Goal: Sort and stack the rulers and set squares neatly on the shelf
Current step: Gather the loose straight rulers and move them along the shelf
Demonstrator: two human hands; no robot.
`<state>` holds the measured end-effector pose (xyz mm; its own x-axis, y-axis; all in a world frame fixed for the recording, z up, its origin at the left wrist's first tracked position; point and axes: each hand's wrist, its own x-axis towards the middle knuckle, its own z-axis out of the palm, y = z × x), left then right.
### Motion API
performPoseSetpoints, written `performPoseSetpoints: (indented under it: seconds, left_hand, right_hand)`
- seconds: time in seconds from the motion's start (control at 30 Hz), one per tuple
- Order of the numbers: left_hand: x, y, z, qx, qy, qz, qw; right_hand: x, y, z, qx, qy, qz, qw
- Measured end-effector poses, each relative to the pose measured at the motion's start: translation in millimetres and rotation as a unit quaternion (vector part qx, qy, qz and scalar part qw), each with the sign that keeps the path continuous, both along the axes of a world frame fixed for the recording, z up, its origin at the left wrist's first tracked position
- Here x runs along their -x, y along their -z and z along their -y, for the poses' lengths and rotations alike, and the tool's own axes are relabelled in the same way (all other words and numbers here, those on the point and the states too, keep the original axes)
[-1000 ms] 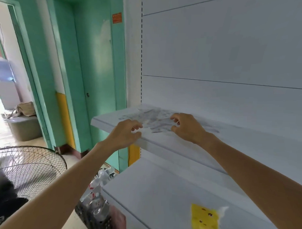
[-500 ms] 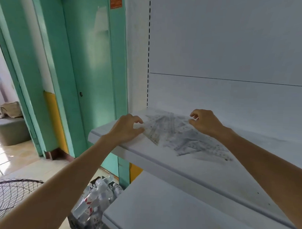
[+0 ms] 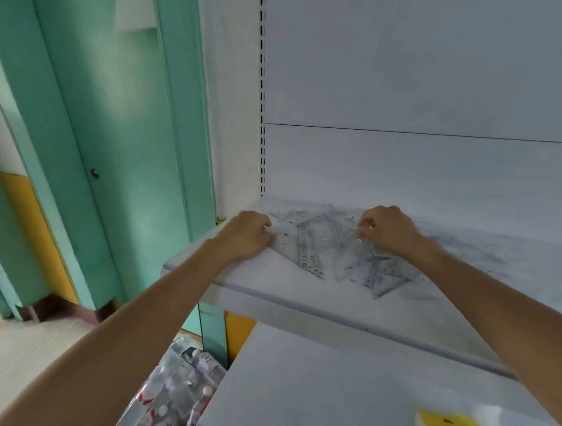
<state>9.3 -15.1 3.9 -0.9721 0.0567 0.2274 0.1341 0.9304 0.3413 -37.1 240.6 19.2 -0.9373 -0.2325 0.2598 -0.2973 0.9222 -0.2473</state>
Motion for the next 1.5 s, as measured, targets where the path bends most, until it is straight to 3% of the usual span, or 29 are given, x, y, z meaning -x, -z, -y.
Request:
performPoseSetpoints:
  seconds: [0.1, 0.17, 0.4, 0.6, 0.87, 1.2, 1.5]
  left_hand:
    - [0, 5, 1, 0.018, 0.007, -0.026, 0.999]
    - [-1, 7, 4, 0.014, 0.009, -0.046, 0.999]
    - [-6, -2, 7, -0.007, 0.021, -0.102, 0.995]
    - [-1, -10, -35, -0.038, 0.079, -0.128, 0.988]
    - [7, -21, -167, -0.042, 0.203, -0.155, 0.966]
    - [-30, -30, -385, -0.095, 0.313, -0.129, 0.936]
    - [-57, -19, -524, -0.15, 0.301, -0.115, 0.935]
  right_hand:
    - [-6, 0, 11, -0.102, 0.028, -0.054, 0.993]
    - [-9, 1, 15, -0.118, 0.05, -0.095, 0.987]
    - [-15, 2, 1, 0.051, 0.081, -0.126, 0.987]
    - [-40, 2, -55, 0.035, 0.067, -0.123, 0.99]
    - [-101, -3, -198, 0.06, 0.173, -0.136, 0.974]
    - [-180, 7, -398, 0.079, 0.272, -0.145, 0.948]
    - [-209, 9, -550, 0.044, 0.219, -0.079, 0.972]
